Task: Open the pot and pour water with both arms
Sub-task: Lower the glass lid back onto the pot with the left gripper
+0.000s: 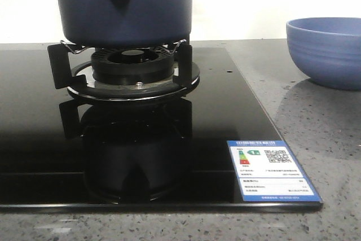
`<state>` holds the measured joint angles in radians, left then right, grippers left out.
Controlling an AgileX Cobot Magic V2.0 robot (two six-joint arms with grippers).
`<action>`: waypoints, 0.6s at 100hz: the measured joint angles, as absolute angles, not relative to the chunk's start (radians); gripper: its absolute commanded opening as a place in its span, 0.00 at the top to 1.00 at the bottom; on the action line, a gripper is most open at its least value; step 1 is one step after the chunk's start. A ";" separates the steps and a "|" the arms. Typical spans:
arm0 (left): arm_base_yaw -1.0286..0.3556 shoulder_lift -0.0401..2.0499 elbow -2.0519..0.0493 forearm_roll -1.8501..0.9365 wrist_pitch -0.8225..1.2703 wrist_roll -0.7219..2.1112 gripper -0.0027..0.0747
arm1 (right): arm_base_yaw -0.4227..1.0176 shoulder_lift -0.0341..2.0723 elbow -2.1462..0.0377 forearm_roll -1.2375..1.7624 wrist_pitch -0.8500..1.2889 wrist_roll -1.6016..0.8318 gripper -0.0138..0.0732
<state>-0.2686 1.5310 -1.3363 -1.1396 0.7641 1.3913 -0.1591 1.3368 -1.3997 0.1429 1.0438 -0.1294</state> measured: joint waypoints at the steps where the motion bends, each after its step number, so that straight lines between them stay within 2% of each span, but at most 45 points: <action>1: -0.269 1.531 -1.336 -1.140 0.764 1.391 0.47 | -0.159 1.337 -1.400 0.143 1.042 -0.129 0.31; 12: -0.269 1.531 -1.336 -1.140 0.770 1.391 0.25 | -0.159 1.337 -1.400 0.143 1.042 -0.129 0.31; 17: -0.269 1.531 -1.336 -1.145 0.771 1.391 0.21 | -0.159 1.337 -1.400 0.143 1.042 -0.129 0.31; 37: -0.262 1.529 -1.343 -1.238 0.774 1.391 0.21 | -0.159 1.337 -1.400 0.143 1.040 -0.129 0.31; 60: -0.185 1.449 -1.407 -1.315 0.790 1.391 0.22 | -0.159 1.304 -1.400 0.145 1.034 -0.129 0.31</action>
